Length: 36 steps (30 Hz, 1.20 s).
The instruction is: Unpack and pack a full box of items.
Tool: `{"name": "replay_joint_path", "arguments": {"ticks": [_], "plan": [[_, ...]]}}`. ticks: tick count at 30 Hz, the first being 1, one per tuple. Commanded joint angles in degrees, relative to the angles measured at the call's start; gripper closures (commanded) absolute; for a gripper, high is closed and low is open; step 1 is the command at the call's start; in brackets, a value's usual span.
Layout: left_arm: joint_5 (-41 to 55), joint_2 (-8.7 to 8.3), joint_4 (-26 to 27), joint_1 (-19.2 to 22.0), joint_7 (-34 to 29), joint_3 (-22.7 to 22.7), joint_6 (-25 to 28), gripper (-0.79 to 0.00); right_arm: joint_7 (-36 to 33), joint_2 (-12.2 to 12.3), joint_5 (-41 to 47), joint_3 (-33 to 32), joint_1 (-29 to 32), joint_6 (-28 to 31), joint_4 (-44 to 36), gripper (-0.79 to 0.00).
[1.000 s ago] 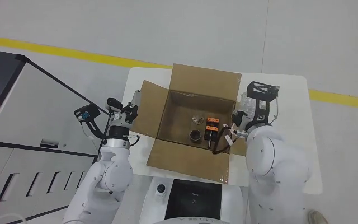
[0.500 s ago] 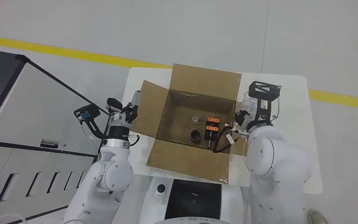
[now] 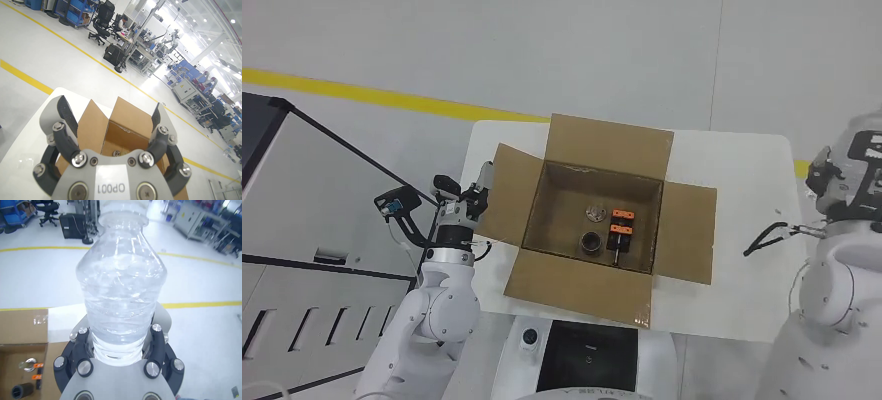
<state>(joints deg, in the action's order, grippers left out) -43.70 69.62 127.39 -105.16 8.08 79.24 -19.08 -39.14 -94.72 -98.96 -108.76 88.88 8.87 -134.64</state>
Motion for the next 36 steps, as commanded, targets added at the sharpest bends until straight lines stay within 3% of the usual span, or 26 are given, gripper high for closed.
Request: {"name": "replay_joint_path", "arguments": {"ticks": [1,3,16,19,24,28,31,36], "plan": [[0.0,0.00,0.0,0.0,0.0,0.0,0.0,-0.785,8.9,0.4,1.4,-3.4,2.5,3.5,0.8,0.000],[0.0,0.00,0.0,0.0,0.0,0.0,0.0,-0.785,12.7,0.8,1.6,-5.1,3.3,4.9,3.8,0.000],[0.0,0.00,0.0,0.0,0.0,0.0,0.0,-0.785,13.4,0.9,1.0,-5.1,3.5,5.6,5.2,0.000],[0.0,0.00,0.0,0.0,0.0,0.0,0.0,-0.785,20.4,1.4,0.0,-4.8,4.2,7.0,7.9,0.000],[0.0,0.00,0.0,0.0,0.0,0.0,0.0,-0.785,41.2,1.7,1.1,-5.6,4.3,1.3,21.8,0.000],[0.0,0.00,0.0,0.0,0.0,0.0,0.0,-0.785,52.1,1.8,-0.3,-3.3,4.6,-3.0,31.0,0.000],[0.0,0.00,0.0,0.0,0.0,0.0,0.0,-0.785,55.4,1.9,-2.5,-2.4,4.2,-6.0,36.7,0.000],[0.0,0.00,0.0,0.0,0.0,0.0,0.0,-0.785,55.3,2.0,-2.9,-2.2,4.1,-6.3,37.5,0.000]]}}
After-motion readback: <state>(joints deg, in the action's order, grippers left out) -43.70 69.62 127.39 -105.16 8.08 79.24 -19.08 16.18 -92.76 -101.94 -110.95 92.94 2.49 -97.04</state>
